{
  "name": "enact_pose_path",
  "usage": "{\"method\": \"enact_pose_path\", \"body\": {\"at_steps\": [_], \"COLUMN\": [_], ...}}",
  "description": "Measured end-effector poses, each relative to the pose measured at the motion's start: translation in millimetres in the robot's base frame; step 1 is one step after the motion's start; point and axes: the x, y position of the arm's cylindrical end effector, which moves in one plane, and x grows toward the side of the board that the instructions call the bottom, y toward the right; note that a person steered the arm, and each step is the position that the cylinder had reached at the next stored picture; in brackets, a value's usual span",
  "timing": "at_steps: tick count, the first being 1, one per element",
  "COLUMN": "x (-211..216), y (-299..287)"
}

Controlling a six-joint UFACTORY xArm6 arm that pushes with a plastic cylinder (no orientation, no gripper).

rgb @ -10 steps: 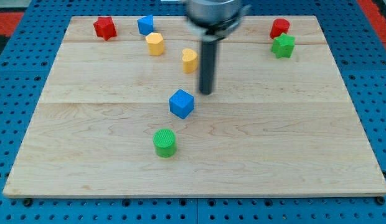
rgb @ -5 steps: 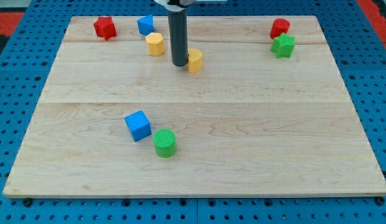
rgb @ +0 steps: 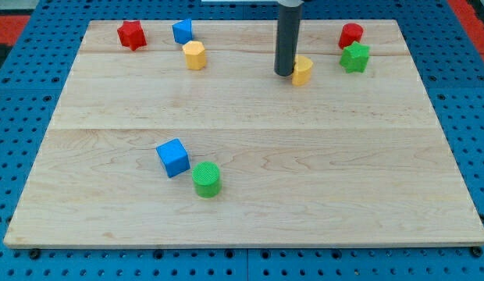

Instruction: Push the yellow heart to the bottom of green star

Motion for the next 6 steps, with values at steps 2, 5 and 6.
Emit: {"method": "enact_pose_path", "body": {"at_steps": [2,5,6], "x": [-23.3,-14.1,-1.8], "y": [14.3,37.6,36.4]}}
